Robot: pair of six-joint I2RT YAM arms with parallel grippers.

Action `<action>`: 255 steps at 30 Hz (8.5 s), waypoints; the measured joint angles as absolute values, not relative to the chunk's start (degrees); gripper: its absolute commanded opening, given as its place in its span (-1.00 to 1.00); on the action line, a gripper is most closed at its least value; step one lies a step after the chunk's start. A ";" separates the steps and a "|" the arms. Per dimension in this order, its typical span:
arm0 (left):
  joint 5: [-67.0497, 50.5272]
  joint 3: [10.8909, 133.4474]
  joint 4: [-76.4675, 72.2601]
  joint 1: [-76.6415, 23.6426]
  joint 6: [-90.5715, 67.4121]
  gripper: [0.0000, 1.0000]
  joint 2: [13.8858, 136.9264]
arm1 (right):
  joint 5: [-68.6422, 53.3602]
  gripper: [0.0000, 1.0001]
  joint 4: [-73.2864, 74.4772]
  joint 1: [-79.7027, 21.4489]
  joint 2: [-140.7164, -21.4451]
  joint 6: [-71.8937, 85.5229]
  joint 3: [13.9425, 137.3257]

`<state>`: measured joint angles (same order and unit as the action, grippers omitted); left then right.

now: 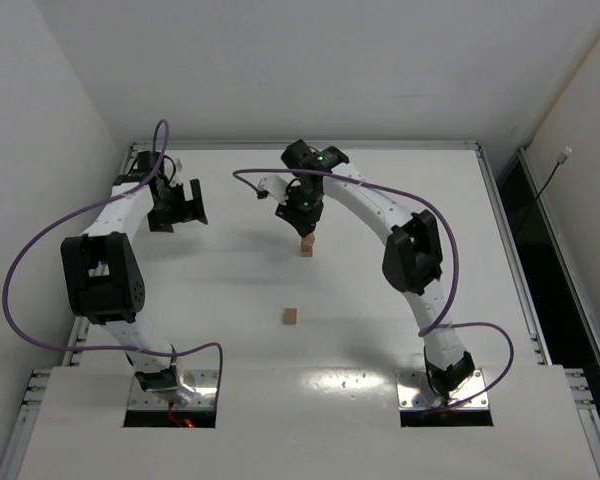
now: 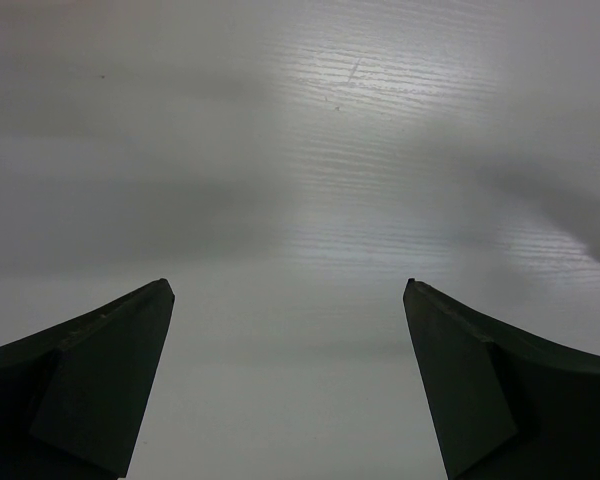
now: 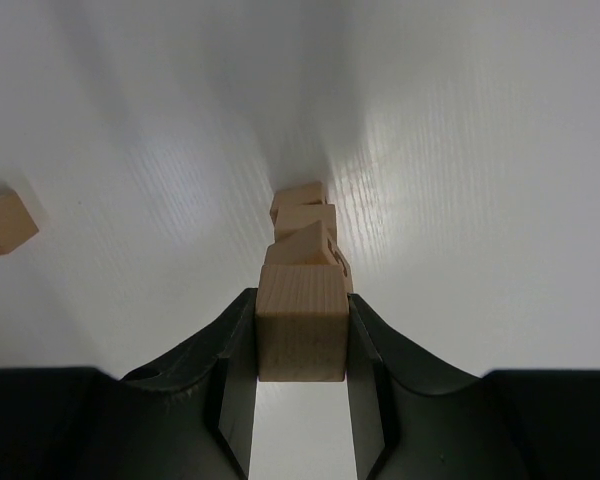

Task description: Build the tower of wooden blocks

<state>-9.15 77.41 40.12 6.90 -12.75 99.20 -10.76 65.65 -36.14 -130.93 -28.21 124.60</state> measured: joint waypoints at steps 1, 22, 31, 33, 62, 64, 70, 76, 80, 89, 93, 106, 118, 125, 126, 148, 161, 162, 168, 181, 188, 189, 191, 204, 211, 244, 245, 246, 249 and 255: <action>-9.08 77.41 40.12 6.90 -12.75 0.99 99.20 | -10.81 -0.97 65.65 -36.05 -131.33 -28.18 124.60; -8.97 77.41 40.18 6.90 -12.80 0.99 99.20 | -12.14 -0.33 66.32 -35.00 -132.53 -27.57 124.60; -8.99 77.41 40.18 6.90 -12.93 0.99 99.22 | -12.47 0.30 66.57 -35.11 -132.53 -27.40 124.60; -8.97 77.41 40.21 6.90 -12.93 0.99 99.22 | -12.62 0.32 66.54 -35.11 -132.53 -27.40 124.60; -14.35 61.91 41.45 -32.88 7.57 0.79 75.66 | 13.21 1.00 30.85 -7.75 -86.50 -3.73 79.66; -13.98 61.91 41.80 -39.35 8.64 0.73 76.47 | 12.51 1.00 31.16 -3.03 -85.01 -2.72 75.31; -12.16 58.94 42.19 -51.40 14.85 0.69 79.29 | 6.63 1.00 31.73 3.66 -78.52 -1.45 69.80; -9.54 54.50 41.39 -55.90 23.46 0.64 80.88 | -0.12 1.00 30.94 7.16 -76.25 -1.13 69.80; -8.01 53.39 39.22 -55.79 27.18 0.64 82.00 | -3.36 1.00 30.96 8.58 -76.49 -0.95 69.78; -6.59 53.63 34.54 -54.94 31.59 0.59 87.09 | -7.49 1.00 30.83 9.72 -76.86 -0.75 68.88; -6.74 54.28 33.61 -54.50 32.56 0.54 89.69 | -8.91 1.00 30.55 10.33 -77.06 -0.34 67.96; -8.19 58.13 30.98 -52.31 32.77 0.24 95.83 | -10.79 1.00 30.44 10.41 -79.29 0.03 67.94; -9.28 58.35 30.96 -52.14 32.67 -0.53 96.44 | -11.16 1.00 30.44 10.41 -80.68 0.03 67.94; -9.65 60.12 32.97 -52.12 30.59 -1.00 96.53 | -11.84 1.00 30.41 10.41 -80.73 0.03 67.94; -9.85 61.01 33.71 -52.12 29.43 -1.00 96.49 | -12.12 1.00 30.41 10.41 -80.77 0.03 67.94; -6.50 112.71 62.54 -43.64 1.63 -1.00 108.14 | -15.75 1.00 30.39 10.37 -81.84 0.93 67.94; 6.00 118.19 64.75 -37.39 -5.65 -1.00 113.23 | -16.40 1.00 30.46 10.24 -82.67 1.15 67.94; 5.82 118.52 64.62 -37.34 -5.69 -1.00 113.49 | -16.45 1.00 30.44 10.22 -82.78 1.15 67.96; 4.27 119.04 64.66 -37.32 -6.13 -1.00 115.48 | -16.53 1.00 30.46 9.98 -83.74 1.15 67.96; 2.74 121.82 64.34 -37.58 -6.28 -1.00 118.76 | -16.56 1.00 30.46 9.98 -83.74 1.15 67.96; 2.57 122.26 64.10 -38.22 -6.13 -1.00 119.96 | -16.56 1.00 30.48 9.98 -84.14 1.15 67.96; 2.48 122.28 64.12 -38.33 -6.07 -1.00 120.11 | -16.56 1.00 30.46 9.98 -84.18 1.15 67.96; 2.31 122.30 64.14 -38.54 -6.04 -1.00 120.29 | -16.56 1.00 30.46 9.98 -84.18 1.15 67.96; 1.30 122.41 64.14 -38.65 -6.04 -1.00 120.79 | -16.56 1.00 30.41 9.98 -84.18 1.15 67.96; 0.95 122.52 64.16 -38.65 -6.04 -0.90 121.10 | -16.56 1.00 30.41 9.98 -84.18 1.15 67.94; 0.34 123.39 64.18 -38.65 -5.02 0.17 122.04 | -16.56 1.00 30.41 9.98 -84.18 1.17 67.94; 0.36 123.52 64.16 -38.65 -5.06 0.34 122.04 | -16.56 1.00 30.41 9.98 -84.18 1.15 67.94; 0.36 123.70 64.18 -38.68 -4.99 0.42 122.04 | -16.56 1.00 30.41 9.98 -84.18 1.15 67.94; 0.45 124.51 63.96 -38.72 -5.15 0.72 122.02 | -16.56 1.00 30.41 9.98 -84.18 1.17 67.94; 1.23 121.43 58.61 -39.51 -6.09 0.82 115.87 | -17.30 1.00 30.11 9.91 -84.18 1.10 67.94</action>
<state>1.23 121.43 58.61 -39.51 -6.09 115.87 -17.30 30.11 9.91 -84.18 1.10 67.94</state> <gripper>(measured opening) 0.907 0.994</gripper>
